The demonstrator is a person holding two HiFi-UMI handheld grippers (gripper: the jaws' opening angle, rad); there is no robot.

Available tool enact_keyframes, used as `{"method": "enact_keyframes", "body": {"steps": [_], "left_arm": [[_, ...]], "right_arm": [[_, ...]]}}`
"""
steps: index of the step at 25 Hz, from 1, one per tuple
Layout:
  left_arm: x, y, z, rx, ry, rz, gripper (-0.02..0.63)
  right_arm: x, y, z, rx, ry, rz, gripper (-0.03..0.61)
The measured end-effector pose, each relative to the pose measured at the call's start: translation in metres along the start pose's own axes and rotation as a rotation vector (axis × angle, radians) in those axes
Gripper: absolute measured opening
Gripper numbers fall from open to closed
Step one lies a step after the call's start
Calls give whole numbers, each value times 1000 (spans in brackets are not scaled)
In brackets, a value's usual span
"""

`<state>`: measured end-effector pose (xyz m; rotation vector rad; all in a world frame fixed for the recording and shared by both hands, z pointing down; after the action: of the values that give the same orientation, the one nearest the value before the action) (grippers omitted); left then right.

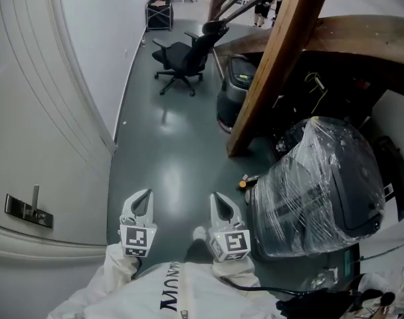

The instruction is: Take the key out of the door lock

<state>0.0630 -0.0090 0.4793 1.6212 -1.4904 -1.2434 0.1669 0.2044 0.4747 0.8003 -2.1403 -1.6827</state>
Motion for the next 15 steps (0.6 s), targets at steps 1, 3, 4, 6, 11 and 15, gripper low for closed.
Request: {"method": "enact_keyframes", "body": {"steps": [1, 3, 4, 6, 11, 15], "left_arm": [[0, -4, -12, 4, 0, -2, 0], [-1, -12, -33, 13, -5, 1, 0], [0, -16, -43, 18, -12, 3, 0], [2, -22, -62, 29, -29, 11, 0], [7, -33, -92, 61, -84, 46, 0], [10, -40, -111, 82, -140, 65, 0]], "right_arm": [[-9, -3, -10, 3, -8, -1, -8], [-26, -5, -28, 18, -27, -7, -8], [-34, -6, -37, 27, -38, -8, -8], [-49, -9, -53, 39, -57, -6, -8], [-81, -20, -85, 59, -104, 1, -7], [-101, -28, -110, 64, -156, 10, -8]]}}
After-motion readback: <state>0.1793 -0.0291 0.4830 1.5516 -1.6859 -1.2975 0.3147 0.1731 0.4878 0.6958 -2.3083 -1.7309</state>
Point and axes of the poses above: the fingertips, and each gripper's own axes: z backward along the fingers, x to its left, y out of its underside, the point moved 7 cm from there along z, backward along the fingers, and after that the axes turned 11 degrees about x, right-handed, at the moved point
